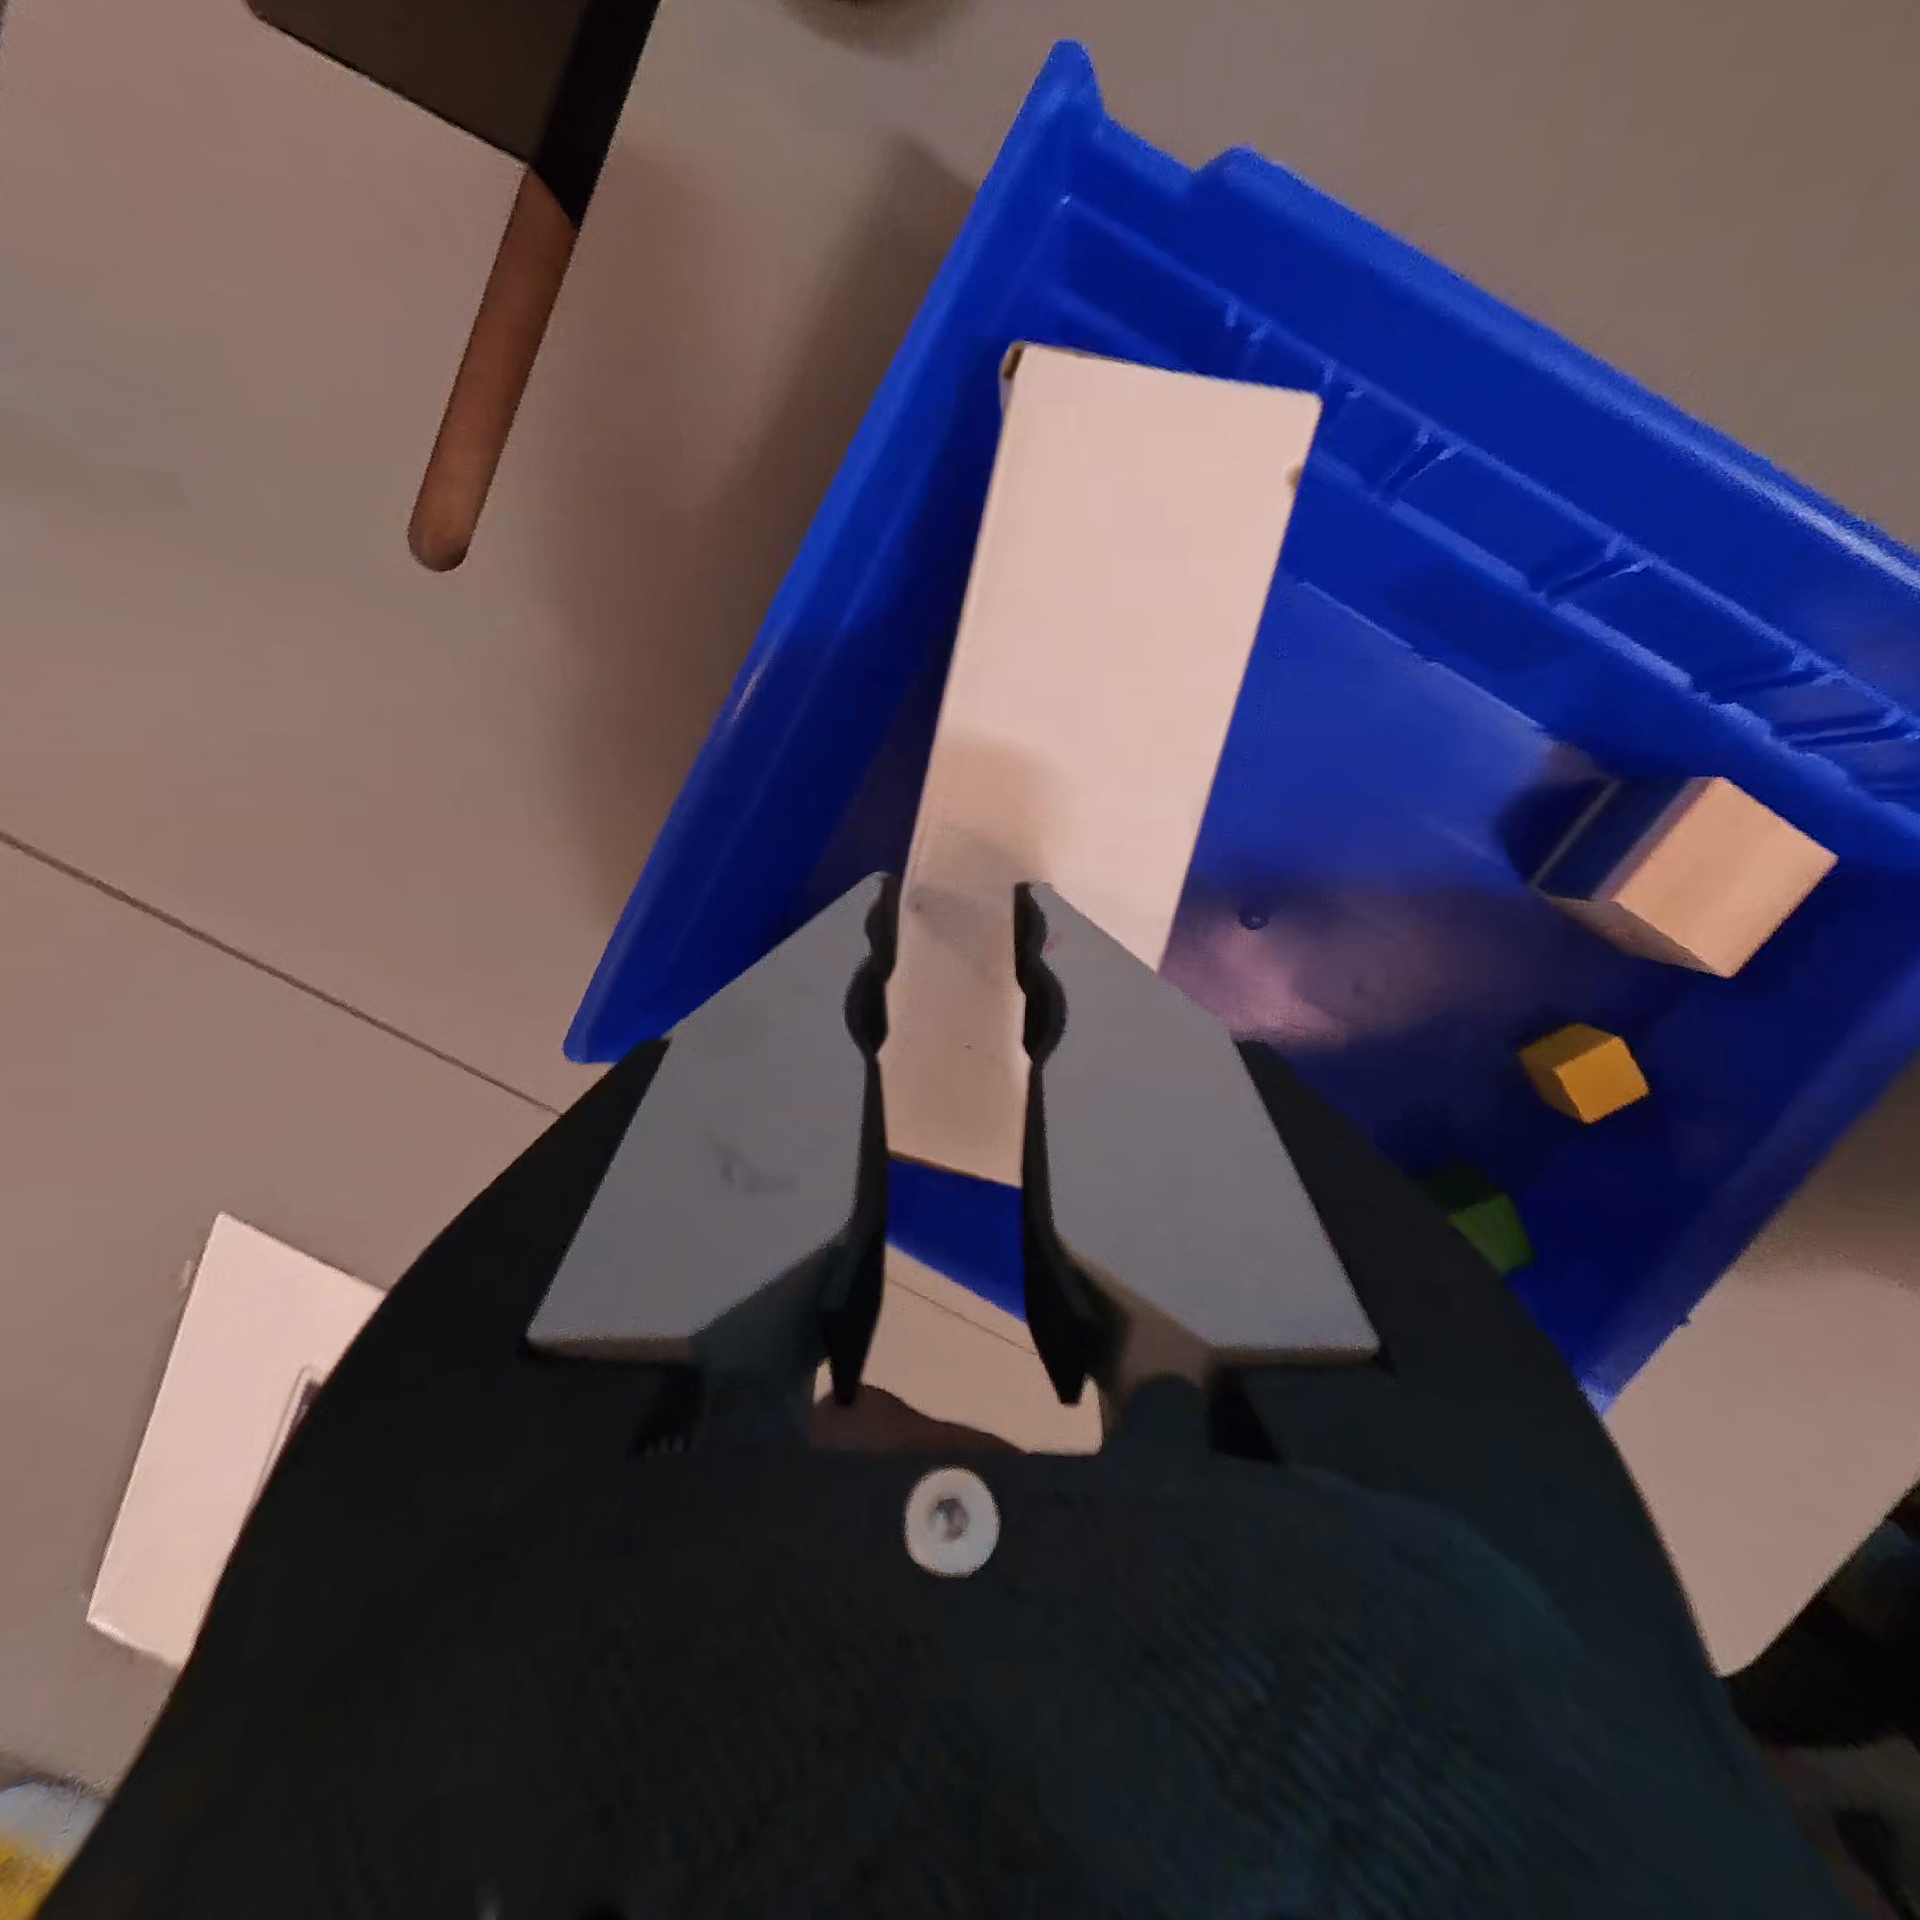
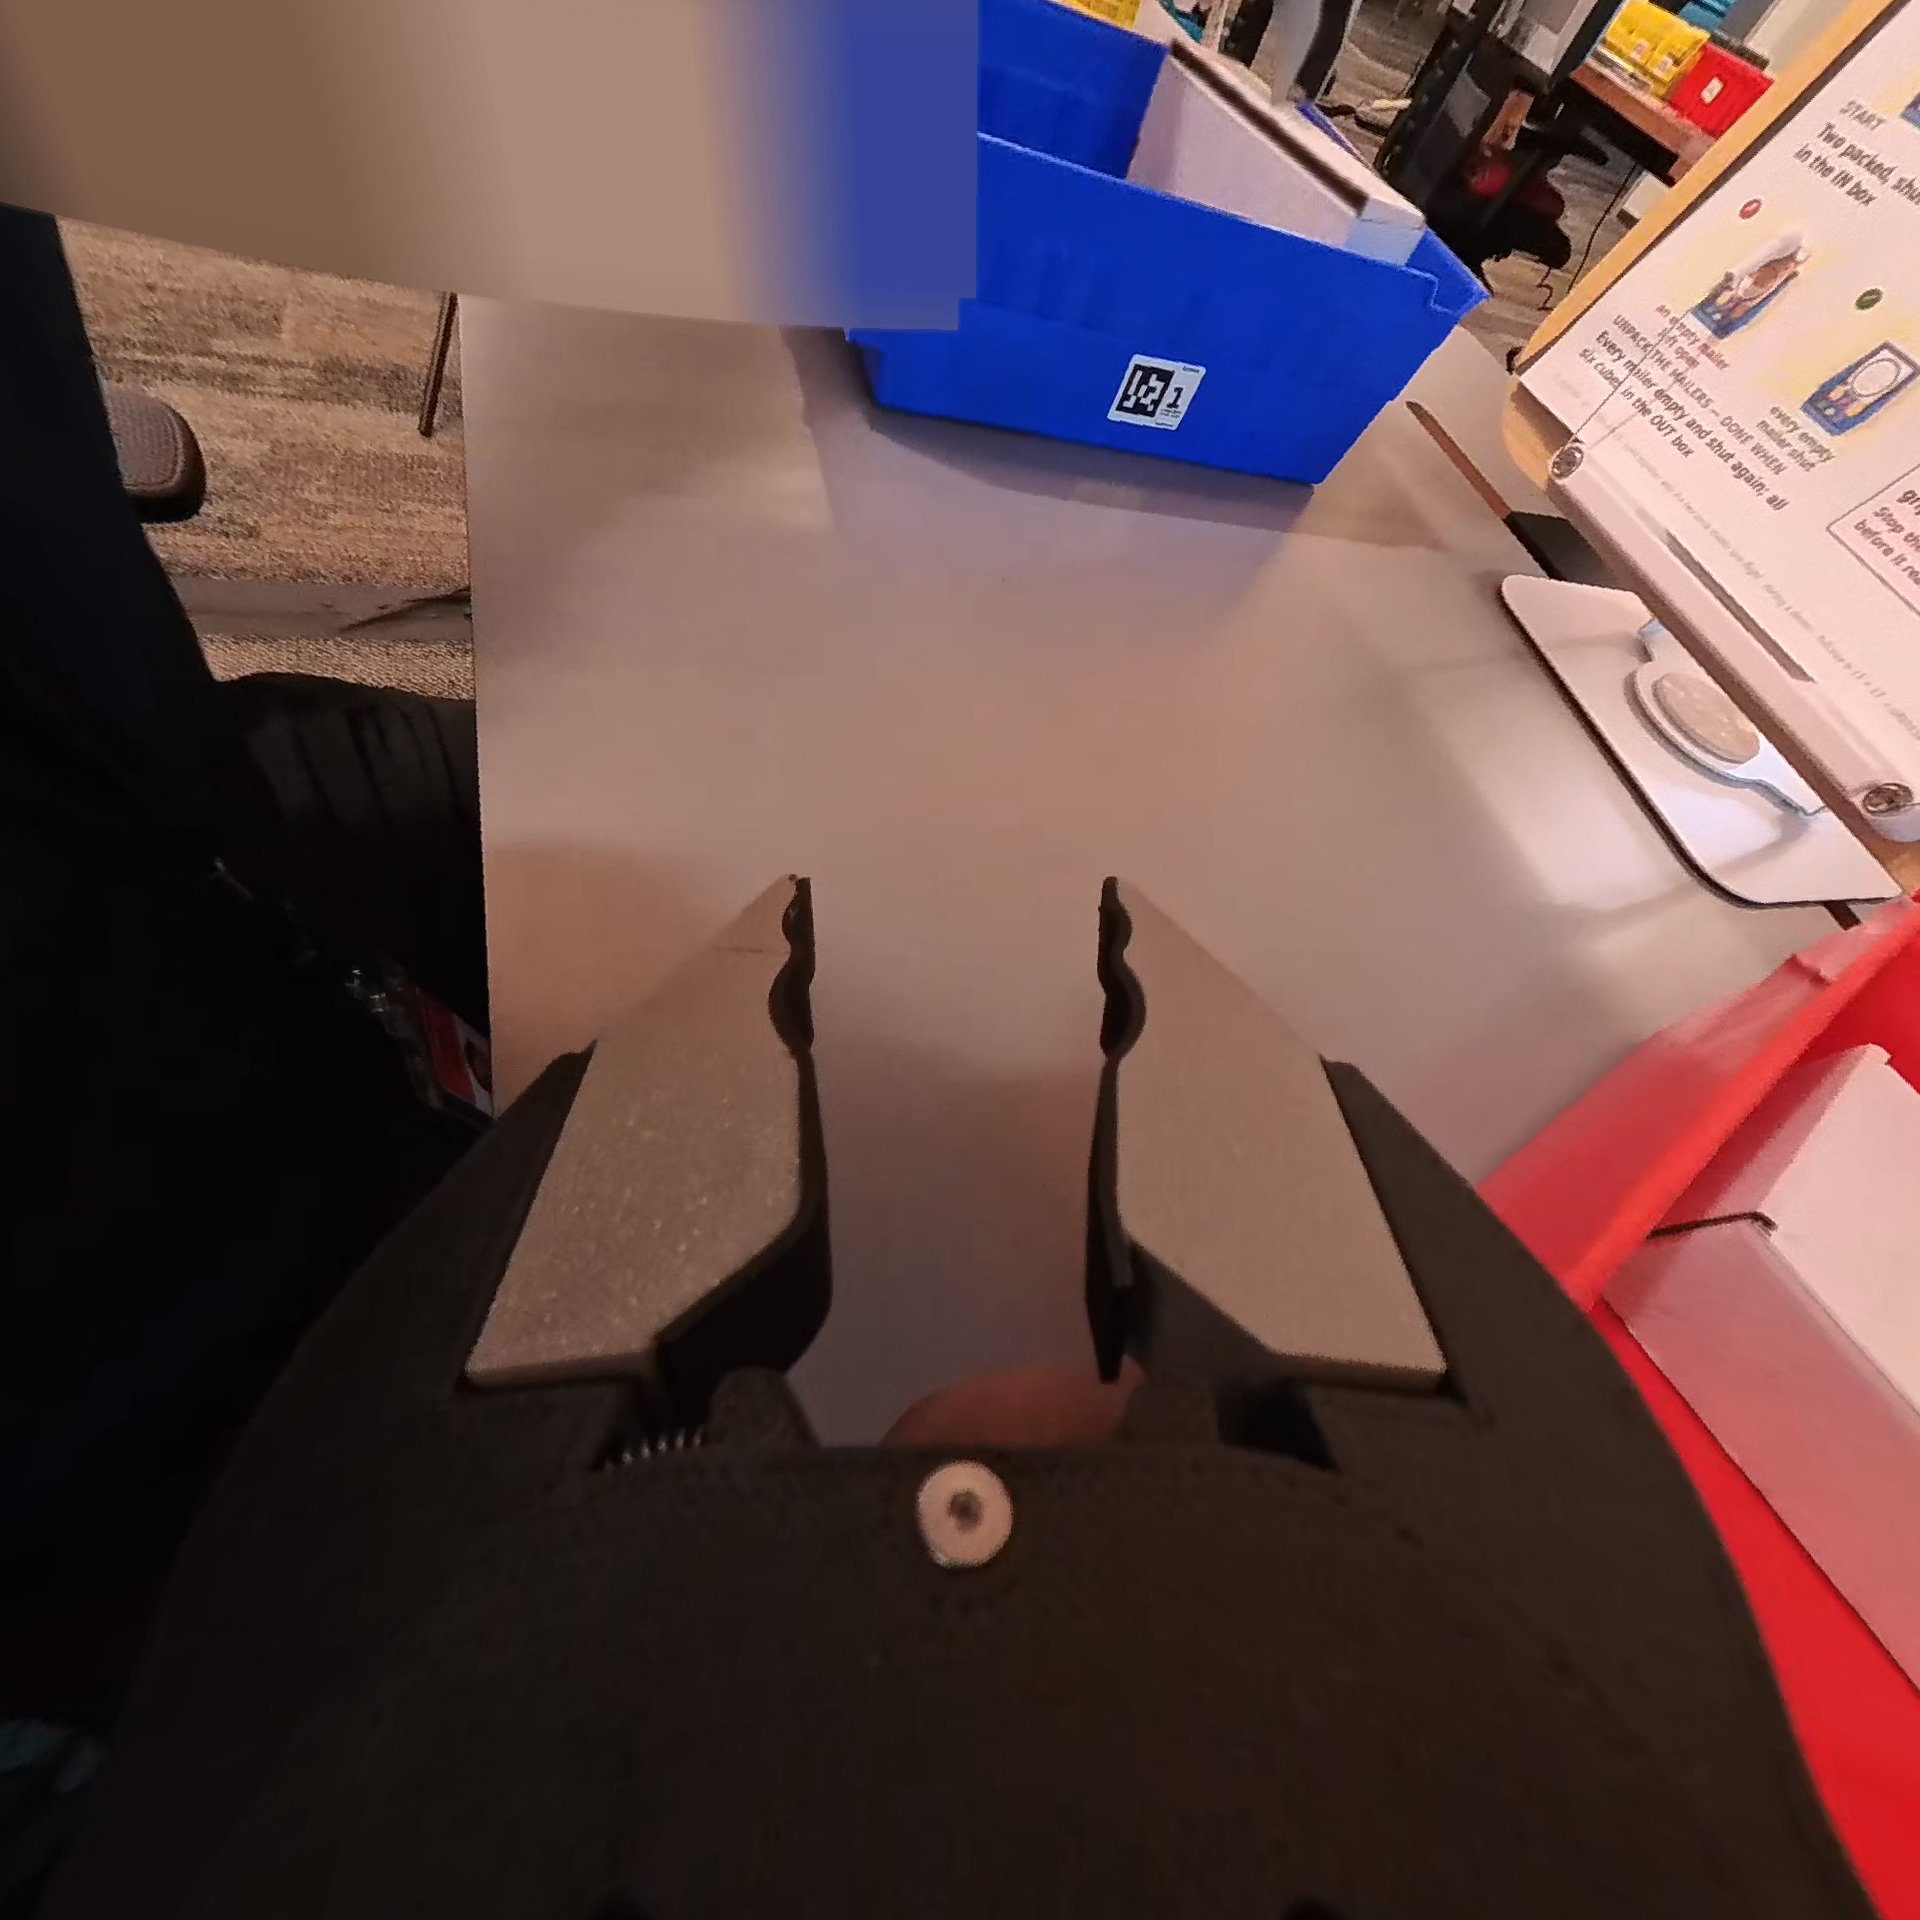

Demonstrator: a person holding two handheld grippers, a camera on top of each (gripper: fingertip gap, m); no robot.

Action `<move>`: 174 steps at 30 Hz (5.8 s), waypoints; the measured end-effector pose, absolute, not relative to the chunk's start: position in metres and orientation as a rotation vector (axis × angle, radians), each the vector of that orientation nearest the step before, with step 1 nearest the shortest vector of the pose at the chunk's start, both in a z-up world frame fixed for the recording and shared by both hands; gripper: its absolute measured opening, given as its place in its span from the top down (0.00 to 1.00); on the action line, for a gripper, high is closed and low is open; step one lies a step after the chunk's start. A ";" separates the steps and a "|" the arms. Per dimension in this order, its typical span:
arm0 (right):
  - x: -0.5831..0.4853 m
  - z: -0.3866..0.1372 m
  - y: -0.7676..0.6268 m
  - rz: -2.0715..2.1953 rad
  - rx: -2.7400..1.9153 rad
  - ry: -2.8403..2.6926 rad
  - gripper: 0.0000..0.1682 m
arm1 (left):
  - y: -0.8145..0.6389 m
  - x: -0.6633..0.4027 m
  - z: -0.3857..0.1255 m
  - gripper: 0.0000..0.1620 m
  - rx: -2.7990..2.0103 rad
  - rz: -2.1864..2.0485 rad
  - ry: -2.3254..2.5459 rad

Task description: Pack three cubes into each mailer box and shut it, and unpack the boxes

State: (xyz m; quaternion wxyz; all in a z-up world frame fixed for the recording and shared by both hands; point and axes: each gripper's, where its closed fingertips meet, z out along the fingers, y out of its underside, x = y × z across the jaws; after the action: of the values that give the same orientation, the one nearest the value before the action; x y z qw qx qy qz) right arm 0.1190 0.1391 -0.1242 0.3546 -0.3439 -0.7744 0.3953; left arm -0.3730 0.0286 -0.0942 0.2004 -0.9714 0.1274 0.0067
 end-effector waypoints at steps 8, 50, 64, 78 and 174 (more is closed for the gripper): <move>0.123 -0.119 0.134 1.038 -0.864 -1.994 0.69 | 0.034 -0.362 -0.091 0.49 -2.693 0.152 0.378; 0.082 -0.091 0.091 1.146 -1.085 -1.794 0.69 | 0.067 0.046 -0.136 0.59 -2.263 0.239 1.125; 0.085 -0.090 0.110 1.123 -1.045 -1.781 0.87 | 0.065 0.010 -0.097 0.58 -1.834 0.220 0.634; 0.081 -0.061 0.115 1.541 -1.071 -1.752 0.65 | 0.058 -0.020 -0.090 0.53 -1.848 0.070 0.267; 0.063 -0.044 0.112 0.624 -0.911 -1.980 0.87 | 0.076 0.015 -0.144 0.59 -1.880 0.134 0.624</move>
State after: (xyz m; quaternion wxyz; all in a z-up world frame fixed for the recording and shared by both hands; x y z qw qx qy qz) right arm 0.0635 0.1120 -0.0444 0.4235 -0.3638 -0.7912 0.2495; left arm 0.0148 0.0757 -0.1442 0.5466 -0.7929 0.2633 0.0565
